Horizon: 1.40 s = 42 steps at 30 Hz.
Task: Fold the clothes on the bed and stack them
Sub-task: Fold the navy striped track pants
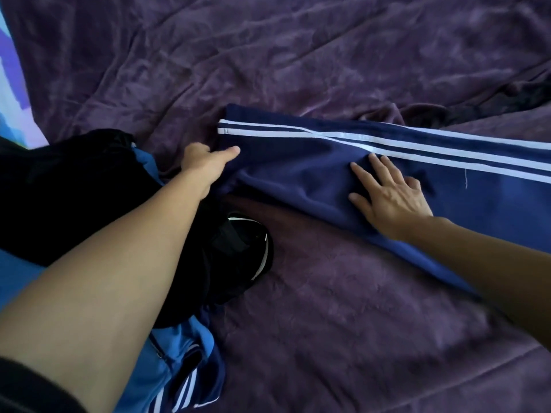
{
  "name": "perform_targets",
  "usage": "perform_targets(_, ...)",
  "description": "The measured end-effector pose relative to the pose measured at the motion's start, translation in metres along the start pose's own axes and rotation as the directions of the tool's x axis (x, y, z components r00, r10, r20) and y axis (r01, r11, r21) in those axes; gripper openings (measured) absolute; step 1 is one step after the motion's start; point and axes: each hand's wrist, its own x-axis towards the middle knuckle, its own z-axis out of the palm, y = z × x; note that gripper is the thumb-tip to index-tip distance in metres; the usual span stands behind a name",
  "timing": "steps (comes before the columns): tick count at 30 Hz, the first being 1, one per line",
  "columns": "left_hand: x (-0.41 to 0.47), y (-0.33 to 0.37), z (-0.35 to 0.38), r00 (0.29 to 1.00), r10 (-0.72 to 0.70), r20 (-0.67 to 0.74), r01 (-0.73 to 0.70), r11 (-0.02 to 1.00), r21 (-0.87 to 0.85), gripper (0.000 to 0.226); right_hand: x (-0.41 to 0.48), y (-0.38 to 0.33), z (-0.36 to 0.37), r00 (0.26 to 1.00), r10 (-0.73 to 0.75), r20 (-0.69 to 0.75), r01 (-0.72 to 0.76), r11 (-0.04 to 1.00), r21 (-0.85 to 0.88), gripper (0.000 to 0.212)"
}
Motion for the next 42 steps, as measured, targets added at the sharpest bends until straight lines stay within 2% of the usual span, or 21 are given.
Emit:
perform_targets(2, 0.008, 0.001, 0.002, 0.998, 0.061, -0.017, -0.062, 0.996, -0.064, 0.034, -0.003, -0.003, 0.006, 1.0, 0.008, -0.01, -0.008, 1.0, -0.015, 0.069)
perform_targets(3, 0.011, 0.004, 0.001, 0.993, 0.103, -0.05, -0.106, 0.993, -0.059, 0.026, -0.002, -0.003, 0.009, 1.0, 0.016, 0.002, -0.016, 0.999, -0.027, 0.073)
perform_targets(7, -0.001, 0.035, -0.016, 0.922, 0.358, -0.149, -0.346, 0.933, 0.097, 0.035, 0.011, -0.005, 0.009, 0.996, 0.059, 0.074, -0.054, 0.996, -0.072, 0.077)
perform_targets(10, -0.037, 0.069, -0.025, 0.842, 0.528, -0.115, -0.506, 0.845, 0.176, 0.038, 0.003, -0.008, -0.006, 0.989, 0.052, 0.14, -0.044, 0.997, -0.06, 0.08)
perform_targets(13, -0.094, 0.11, -0.017, 0.72, 0.692, -0.046, -0.669, 0.711, 0.216, 0.031, -0.039, 0.005, -0.02, 0.996, 0.067, 0.058, -0.071, 0.995, 0.072, 0.074)
perform_targets(16, -0.156, 0.144, 0.019, 0.608, 0.792, 0.048, -0.772, 0.576, 0.269, 0.02, -0.103, 0.04, -0.025, 0.981, 0.188, -0.049, -0.173, 0.96, 0.22, 0.064)
perform_targets(19, -0.208, 0.154, 0.084, 0.626, 0.759, 0.18, -0.766, 0.555, 0.324, 0.024, -0.163, 0.08, -0.018, 0.946, 0.321, -0.052, -0.292, 0.909, 0.296, 0.059)
perform_targets(21, -0.235, 0.144, 0.134, 0.646, 0.672, 0.362, -0.763, 0.557, 0.327, 0.026, -0.193, 0.105, -0.007, 0.925, 0.376, -0.062, -0.342, 0.891, 0.299, 0.058)
perform_targets(23, -0.254, 0.119, 0.181, 0.627, 0.489, 0.606, -0.759, 0.558, 0.335, 0.034, -0.214, 0.13, 0.008, 0.915, 0.402, -0.036, -0.374, 0.878, 0.299, 0.06)
perform_targets(25, -0.267, 0.084, 0.215, 0.582, 0.282, 0.763, -0.764, 0.512, 0.393, 0.048, -0.226, 0.151, 0.024, 0.907, 0.421, 0.027, -0.407, 0.858, 0.312, 0.06)
perform_targets(26, -0.272, 0.068, 0.226, 0.58, 0.241, 0.778, -0.775, 0.458, 0.436, 0.051, -0.229, 0.16, 0.032, 0.906, 0.419, 0.054, -0.413, 0.849, 0.329, 0.06)
perform_targets(29, -0.285, 0.041, 0.243, 0.611, 0.312, 0.727, -0.789, 0.317, 0.527, 0.045, -0.228, 0.177, 0.047, 0.934, 0.351, 0.065, -0.348, 0.853, 0.39, 0.057)
perform_targets(33, -0.308, 0.046, 0.253, 0.67, 0.276, 0.689, -0.741, 0.293, 0.604, 0.041, -0.23, 0.206, 0.032, 0.945, 0.327, 0.026, -0.287, 0.783, 0.552, 0.039)
perform_targets(36, -0.333, 0.06, 0.271, 0.689, 0.384, 0.615, -0.721, 0.282, 0.633, 0.037, -0.242, 0.262, 0.0, 0.859, 0.492, -0.145, -0.328, 0.745, 0.581, 0.026)
perform_targets(39, -0.37, 0.072, 0.311, 0.576, 0.555, 0.601, -0.811, 0.294, 0.506, 0.043, -0.267, 0.349, -0.026, 0.689, 0.665, -0.288, -0.465, 0.71, 0.528, 0.03)
perform_targets(41, -0.399, 0.076, 0.343, 0.495, 0.591, 0.636, -0.866, 0.273, 0.419, 0.047, -0.285, 0.411, -0.036, 0.532, 0.803, -0.269, -0.614, 0.584, 0.531, 0.041)
perform_targets(42, -0.412, 0.075, 0.359, 0.477, 0.563, 0.675, -0.877, 0.255, 0.407, 0.049, -0.295, 0.439, -0.036, 0.45, 0.865, -0.221, -0.679, 0.492, 0.545, 0.049)
